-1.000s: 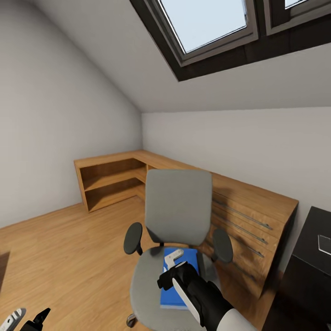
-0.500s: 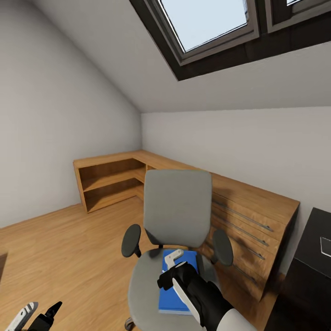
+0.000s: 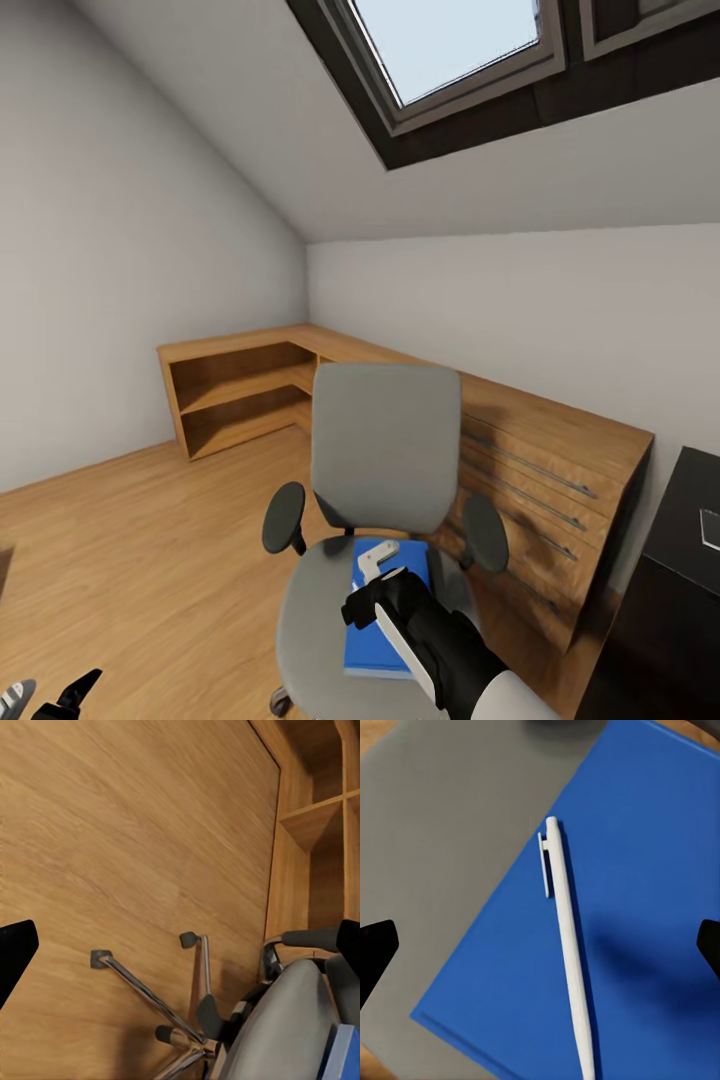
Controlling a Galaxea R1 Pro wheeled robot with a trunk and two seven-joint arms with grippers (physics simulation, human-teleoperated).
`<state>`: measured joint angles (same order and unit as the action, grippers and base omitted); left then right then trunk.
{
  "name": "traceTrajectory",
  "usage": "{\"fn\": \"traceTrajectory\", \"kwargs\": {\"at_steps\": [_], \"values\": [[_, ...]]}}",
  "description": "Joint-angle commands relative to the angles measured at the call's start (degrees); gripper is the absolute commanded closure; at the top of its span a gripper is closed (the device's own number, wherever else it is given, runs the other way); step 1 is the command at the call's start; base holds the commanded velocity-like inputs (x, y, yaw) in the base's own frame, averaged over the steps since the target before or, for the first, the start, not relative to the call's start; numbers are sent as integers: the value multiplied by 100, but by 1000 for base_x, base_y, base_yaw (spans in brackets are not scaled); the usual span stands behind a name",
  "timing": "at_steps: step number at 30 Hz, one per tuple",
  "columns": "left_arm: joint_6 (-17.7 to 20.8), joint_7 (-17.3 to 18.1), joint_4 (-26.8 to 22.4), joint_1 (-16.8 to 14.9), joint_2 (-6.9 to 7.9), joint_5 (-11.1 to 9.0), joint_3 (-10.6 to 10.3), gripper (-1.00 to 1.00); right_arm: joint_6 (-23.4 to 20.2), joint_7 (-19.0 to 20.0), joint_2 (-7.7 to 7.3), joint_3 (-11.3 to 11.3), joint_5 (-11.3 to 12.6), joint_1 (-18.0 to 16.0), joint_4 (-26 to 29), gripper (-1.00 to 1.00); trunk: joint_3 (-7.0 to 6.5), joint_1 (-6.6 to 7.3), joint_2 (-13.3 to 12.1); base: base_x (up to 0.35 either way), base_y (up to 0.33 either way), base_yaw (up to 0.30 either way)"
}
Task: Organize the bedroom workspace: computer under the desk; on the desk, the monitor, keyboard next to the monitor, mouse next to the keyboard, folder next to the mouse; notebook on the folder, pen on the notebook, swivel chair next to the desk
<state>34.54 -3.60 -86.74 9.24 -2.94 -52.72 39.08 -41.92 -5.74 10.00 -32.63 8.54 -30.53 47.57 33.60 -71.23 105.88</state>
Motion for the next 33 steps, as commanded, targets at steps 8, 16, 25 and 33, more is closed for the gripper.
{"fn": "traceTrajectory", "kwargs": {"at_steps": [8,16,25,33], "values": [[50,-44,-19,-1,-25,-69,19,-100,-20,-66,0,-15,62,-6,6,-100,149,-176,325,0,0,0],[52,-52,-20,-1,-30,-63,13,-100,-18,-61,0,-15,52,-6,11,-100,293,-352,646,0,0,0],[52,-81,-12,-1,-15,-63,12,-100,-18,-58,0,-14,51,-6,33,-100,401,-484,887,0,0,0],[48,-54,152,106,148,-83,17,-100,-100,-223,-23,152,42,-169,206,-100,401,-484,887,0,0,0]]}}
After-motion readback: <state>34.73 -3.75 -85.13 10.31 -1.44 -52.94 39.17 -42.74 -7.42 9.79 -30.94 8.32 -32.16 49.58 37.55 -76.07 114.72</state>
